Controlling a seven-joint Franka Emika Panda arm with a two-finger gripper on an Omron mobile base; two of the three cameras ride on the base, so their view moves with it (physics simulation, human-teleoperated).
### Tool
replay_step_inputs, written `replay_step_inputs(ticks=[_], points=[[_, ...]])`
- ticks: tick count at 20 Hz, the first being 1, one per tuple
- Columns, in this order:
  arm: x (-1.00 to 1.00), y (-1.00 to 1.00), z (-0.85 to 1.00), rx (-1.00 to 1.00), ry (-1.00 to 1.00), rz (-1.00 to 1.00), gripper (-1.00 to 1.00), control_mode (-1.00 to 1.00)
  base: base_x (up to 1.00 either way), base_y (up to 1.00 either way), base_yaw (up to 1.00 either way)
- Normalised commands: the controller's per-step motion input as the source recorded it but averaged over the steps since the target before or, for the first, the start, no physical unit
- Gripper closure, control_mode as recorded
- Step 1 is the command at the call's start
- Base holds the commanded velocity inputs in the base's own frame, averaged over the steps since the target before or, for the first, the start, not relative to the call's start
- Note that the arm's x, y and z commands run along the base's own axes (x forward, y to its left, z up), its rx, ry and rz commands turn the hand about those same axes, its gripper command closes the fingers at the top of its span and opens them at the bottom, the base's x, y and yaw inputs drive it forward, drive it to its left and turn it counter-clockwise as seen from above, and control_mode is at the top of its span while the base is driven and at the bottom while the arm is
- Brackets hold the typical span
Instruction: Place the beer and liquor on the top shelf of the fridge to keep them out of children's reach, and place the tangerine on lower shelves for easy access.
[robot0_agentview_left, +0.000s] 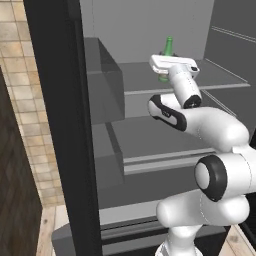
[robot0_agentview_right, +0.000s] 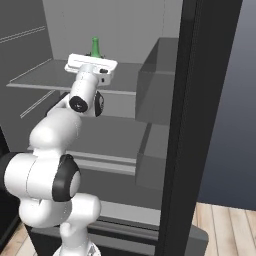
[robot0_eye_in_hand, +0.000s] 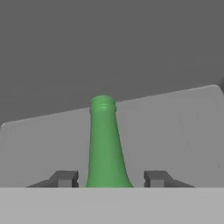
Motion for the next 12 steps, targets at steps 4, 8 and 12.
replay_step_inputs(ticks=[4,8,12], points=[[0.05,0.0,0.0,-0.06,-0.08,0.0,-1.0,-1.0,0.0,0.0,0.0],[0.0,0.0,0.03,-0.06,-0.12,0.0,-1.0,-1.0,0.0,0.0,0.0],[-0.04,0.0,0.12,-0.06,-0.14,0.0,-1.0,-1.0,0.0,0.0,0.0]])
